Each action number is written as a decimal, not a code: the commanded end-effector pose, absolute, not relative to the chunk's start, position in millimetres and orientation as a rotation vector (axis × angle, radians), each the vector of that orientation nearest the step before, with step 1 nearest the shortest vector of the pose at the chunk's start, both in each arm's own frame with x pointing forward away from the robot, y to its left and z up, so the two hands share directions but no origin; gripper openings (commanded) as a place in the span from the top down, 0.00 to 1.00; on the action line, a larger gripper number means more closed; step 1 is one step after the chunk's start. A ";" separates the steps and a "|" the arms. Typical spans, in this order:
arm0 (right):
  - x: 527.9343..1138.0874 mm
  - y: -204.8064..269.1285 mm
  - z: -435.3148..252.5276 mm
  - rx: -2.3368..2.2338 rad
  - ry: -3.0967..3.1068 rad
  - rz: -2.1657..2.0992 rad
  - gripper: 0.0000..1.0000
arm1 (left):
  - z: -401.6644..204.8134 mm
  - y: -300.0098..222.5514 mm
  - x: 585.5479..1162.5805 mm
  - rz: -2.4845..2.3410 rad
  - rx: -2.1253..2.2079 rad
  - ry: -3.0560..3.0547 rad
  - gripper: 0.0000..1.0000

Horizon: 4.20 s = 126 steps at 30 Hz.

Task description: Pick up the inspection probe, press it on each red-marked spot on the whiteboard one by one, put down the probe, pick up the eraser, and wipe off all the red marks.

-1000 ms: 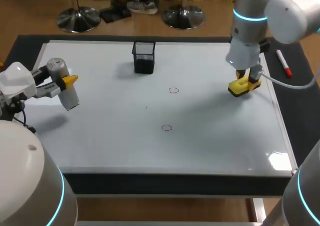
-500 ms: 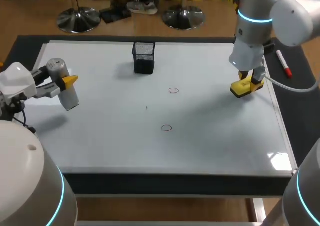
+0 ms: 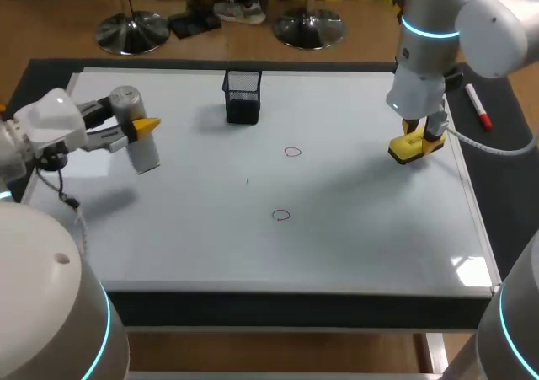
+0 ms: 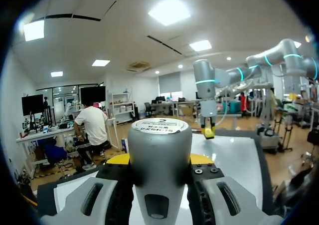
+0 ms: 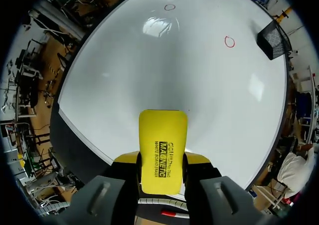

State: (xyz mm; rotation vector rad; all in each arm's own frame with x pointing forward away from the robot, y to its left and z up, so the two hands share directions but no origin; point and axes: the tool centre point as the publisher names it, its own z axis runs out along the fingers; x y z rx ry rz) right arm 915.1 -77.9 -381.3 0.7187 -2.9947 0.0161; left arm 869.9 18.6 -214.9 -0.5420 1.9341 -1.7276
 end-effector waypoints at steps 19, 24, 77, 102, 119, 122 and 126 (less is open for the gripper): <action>915.2 -78.6 -380.4 0.721 -2.993 0.019 1.00 | -224.7 -130.0 919.8 -2.045 -0.107 2.186 1.00; 915.2 -78.6 -380.4 0.721 -2.993 0.019 1.00 | -229.0 -155.8 920.4 -2.077 -0.024 2.231 1.00; 915.2 -78.6 -380.4 0.721 -2.993 0.019 1.00 | -282.9 -260.9 948.5 -2.207 0.256 2.343 1.00; 915.2 -78.6 -380.4 0.721 -2.993 0.019 1.00 | -288.0 -261.7 949.0 -2.200 0.236 2.366 1.00; 915.2 -78.6 -380.4 0.721 -2.993 0.019 1.00 | -278.4 -267.4 954.8 -2.217 0.279 2.342 1.00; 915.2 -78.6 -380.4 0.721 -2.993 0.019 1.00 | -271.6 -269.9 958.4 -2.221 0.306 2.351 1.00; 915.2 -78.6 -380.4 0.721 -2.993 0.019 1.00 | -260.8 -268.7 964.4 -2.239 0.338 2.377 1.00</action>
